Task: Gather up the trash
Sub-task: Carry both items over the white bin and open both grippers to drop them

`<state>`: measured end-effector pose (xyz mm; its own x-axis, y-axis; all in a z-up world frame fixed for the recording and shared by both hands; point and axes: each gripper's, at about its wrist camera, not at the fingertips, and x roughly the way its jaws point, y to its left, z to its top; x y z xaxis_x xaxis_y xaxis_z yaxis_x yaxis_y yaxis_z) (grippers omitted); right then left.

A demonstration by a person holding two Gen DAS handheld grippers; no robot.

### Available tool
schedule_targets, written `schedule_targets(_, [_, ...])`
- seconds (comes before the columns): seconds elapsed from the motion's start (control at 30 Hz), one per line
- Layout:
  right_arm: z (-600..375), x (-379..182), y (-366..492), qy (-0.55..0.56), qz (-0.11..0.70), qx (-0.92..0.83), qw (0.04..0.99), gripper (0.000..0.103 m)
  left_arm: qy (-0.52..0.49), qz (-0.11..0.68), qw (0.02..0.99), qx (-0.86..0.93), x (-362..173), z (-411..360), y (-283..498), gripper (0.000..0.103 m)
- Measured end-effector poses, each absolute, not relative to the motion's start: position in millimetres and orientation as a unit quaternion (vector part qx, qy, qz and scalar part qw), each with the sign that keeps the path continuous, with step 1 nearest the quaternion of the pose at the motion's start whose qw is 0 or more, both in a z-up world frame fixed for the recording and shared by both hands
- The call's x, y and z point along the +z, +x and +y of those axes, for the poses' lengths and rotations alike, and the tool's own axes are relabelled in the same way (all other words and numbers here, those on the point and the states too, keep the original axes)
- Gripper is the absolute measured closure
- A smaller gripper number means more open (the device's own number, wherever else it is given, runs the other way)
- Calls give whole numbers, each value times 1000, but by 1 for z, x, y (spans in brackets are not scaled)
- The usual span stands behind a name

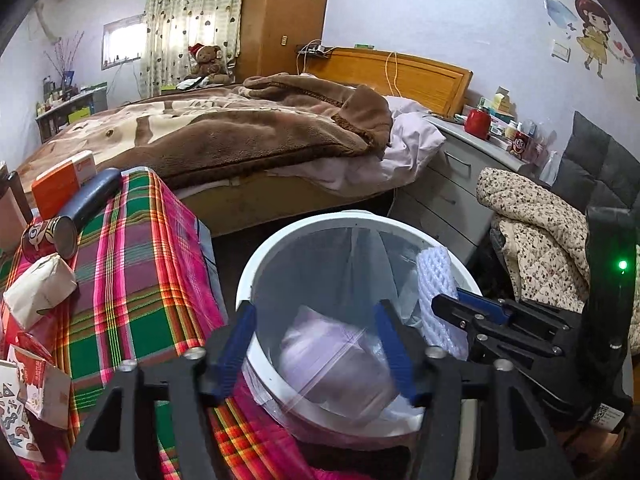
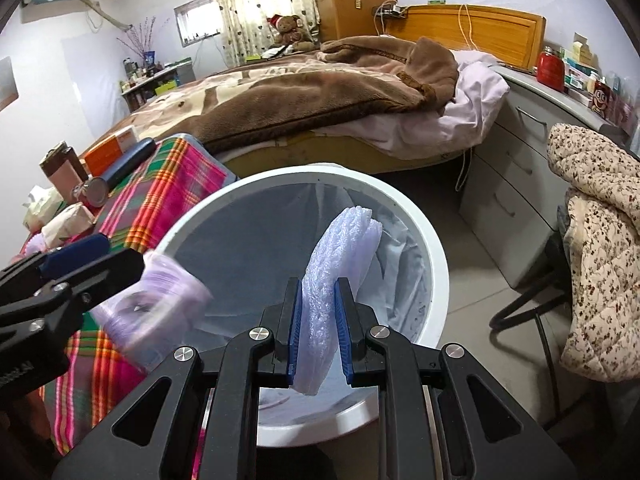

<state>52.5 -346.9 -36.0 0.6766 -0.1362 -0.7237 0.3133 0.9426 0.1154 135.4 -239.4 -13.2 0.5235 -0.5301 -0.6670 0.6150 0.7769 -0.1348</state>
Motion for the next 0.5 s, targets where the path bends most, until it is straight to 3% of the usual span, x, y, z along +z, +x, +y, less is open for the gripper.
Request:
schedule_targets(0.07, [-347, -37, 53, 115, 385, -125, 907, 81, 53, 362, 869, -334, -14, -237, 136, 36])
schedule_targets(0.17, [-346, -37, 51, 113, 385, -126, 907, 65, 54, 364, 871, -327, -15, -234, 138, 30])
schedule_targets(0.37, [-343, -36, 50, 115, 382, -123, 909, 63, 44, 362, 875, -318, -10, -222, 137, 29])
schedule_targets(0.5, [-339, -33, 49, 121, 378, -121, 910, 56, 38, 356, 881, -309, -5, -209, 133, 29])
